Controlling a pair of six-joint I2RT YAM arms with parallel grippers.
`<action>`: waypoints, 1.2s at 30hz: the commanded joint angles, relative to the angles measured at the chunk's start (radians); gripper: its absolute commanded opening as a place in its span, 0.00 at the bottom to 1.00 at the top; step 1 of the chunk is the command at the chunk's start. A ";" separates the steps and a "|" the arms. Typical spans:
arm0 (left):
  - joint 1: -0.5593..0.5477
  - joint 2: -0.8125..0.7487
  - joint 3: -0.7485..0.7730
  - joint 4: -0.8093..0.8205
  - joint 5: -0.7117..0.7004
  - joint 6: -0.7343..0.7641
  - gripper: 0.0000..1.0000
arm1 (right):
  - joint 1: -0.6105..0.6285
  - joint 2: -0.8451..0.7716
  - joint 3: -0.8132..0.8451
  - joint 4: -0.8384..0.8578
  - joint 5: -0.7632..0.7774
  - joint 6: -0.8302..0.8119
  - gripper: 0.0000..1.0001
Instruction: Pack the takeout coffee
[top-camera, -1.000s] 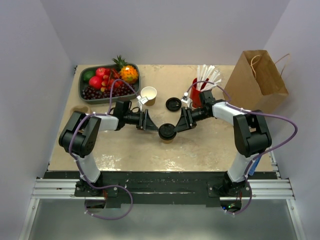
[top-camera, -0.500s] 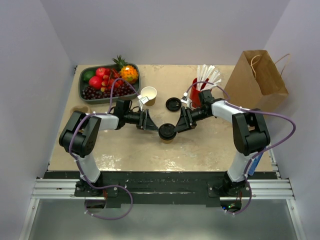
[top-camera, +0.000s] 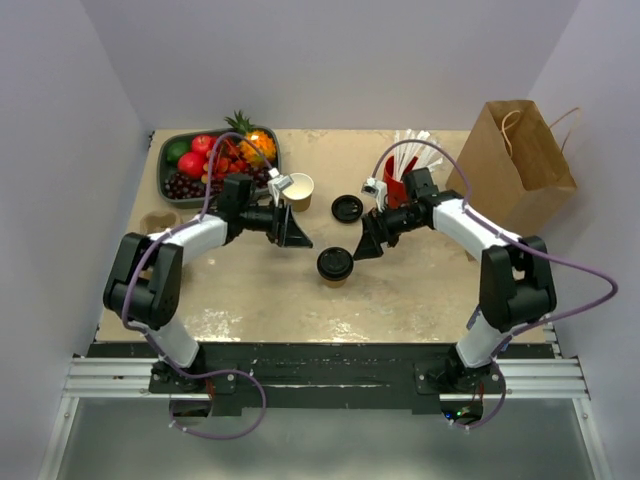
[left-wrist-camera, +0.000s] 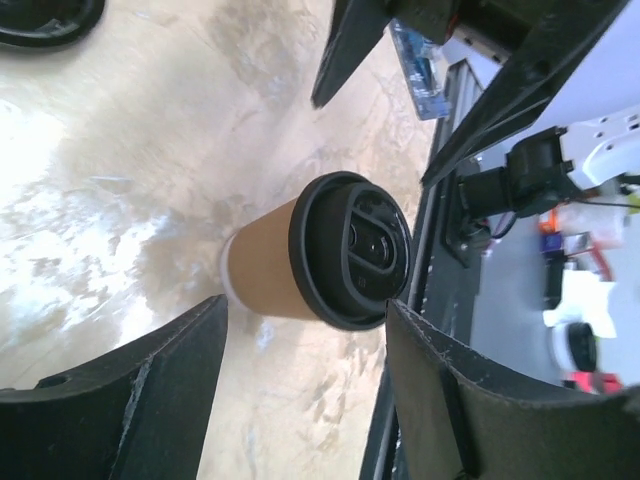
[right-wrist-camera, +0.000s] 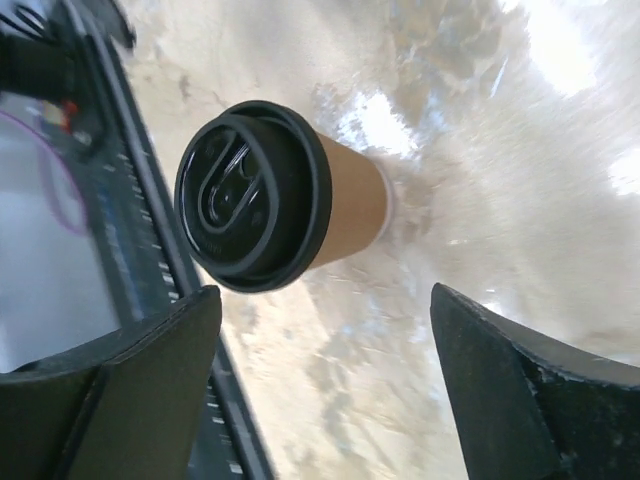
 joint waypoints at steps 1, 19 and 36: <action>0.054 -0.115 0.052 -0.254 -0.027 0.232 0.68 | 0.017 -0.097 0.001 -0.077 0.055 -0.346 0.91; 0.301 -0.312 0.026 -0.307 -0.107 0.317 0.67 | 0.296 0.014 -0.037 0.103 0.273 -0.435 0.99; 0.410 -0.530 0.075 -0.455 -0.101 0.334 0.66 | 0.413 0.457 0.409 0.410 0.391 -0.002 0.79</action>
